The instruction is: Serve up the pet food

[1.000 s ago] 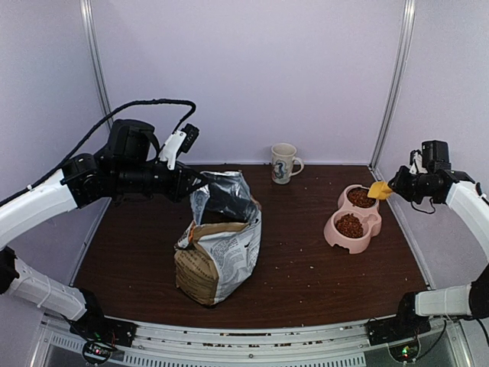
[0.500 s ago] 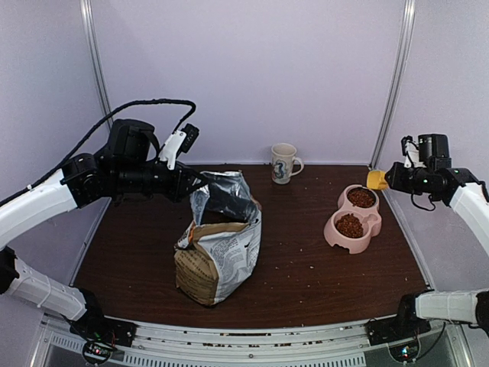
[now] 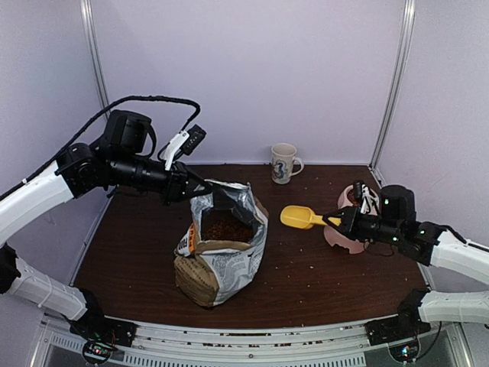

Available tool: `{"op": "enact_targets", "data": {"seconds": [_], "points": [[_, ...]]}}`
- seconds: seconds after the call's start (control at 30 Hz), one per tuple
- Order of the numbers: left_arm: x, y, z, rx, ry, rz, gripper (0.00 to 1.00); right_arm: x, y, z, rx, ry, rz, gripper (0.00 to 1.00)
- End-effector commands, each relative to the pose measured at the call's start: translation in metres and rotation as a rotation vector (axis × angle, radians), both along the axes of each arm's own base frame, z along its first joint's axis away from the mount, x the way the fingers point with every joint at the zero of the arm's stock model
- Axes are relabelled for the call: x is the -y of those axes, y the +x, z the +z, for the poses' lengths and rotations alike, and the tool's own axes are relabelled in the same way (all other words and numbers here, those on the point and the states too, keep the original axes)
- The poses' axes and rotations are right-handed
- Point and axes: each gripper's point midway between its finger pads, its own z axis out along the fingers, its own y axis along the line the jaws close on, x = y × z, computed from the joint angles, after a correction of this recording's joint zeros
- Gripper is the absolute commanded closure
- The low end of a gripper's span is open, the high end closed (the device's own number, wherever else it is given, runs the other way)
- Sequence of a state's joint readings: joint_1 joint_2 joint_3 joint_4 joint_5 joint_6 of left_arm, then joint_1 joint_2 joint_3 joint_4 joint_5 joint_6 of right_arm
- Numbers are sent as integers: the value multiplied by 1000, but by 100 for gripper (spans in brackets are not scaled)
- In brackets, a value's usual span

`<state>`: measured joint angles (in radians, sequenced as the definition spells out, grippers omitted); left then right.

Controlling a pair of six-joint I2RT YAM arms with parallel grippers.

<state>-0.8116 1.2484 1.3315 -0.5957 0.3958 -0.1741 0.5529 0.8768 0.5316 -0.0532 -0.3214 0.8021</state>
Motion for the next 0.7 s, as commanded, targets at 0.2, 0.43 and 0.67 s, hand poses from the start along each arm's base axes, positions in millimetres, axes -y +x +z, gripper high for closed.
{"op": "enact_targets", "data": {"seconds": [0.2, 0.43, 0.67], "points": [[18, -15, 71, 171, -118, -183, 100, -14, 4, -51, -9, 144, -102, 77], [21, -6, 53, 158, -62, -133, 69, -8, 2, -88, -66, 86, -130, 51], [-17, 0, 54, 252, -13, 47, 18, 14, 4, -84, -30, -3, -209, 11]]}}
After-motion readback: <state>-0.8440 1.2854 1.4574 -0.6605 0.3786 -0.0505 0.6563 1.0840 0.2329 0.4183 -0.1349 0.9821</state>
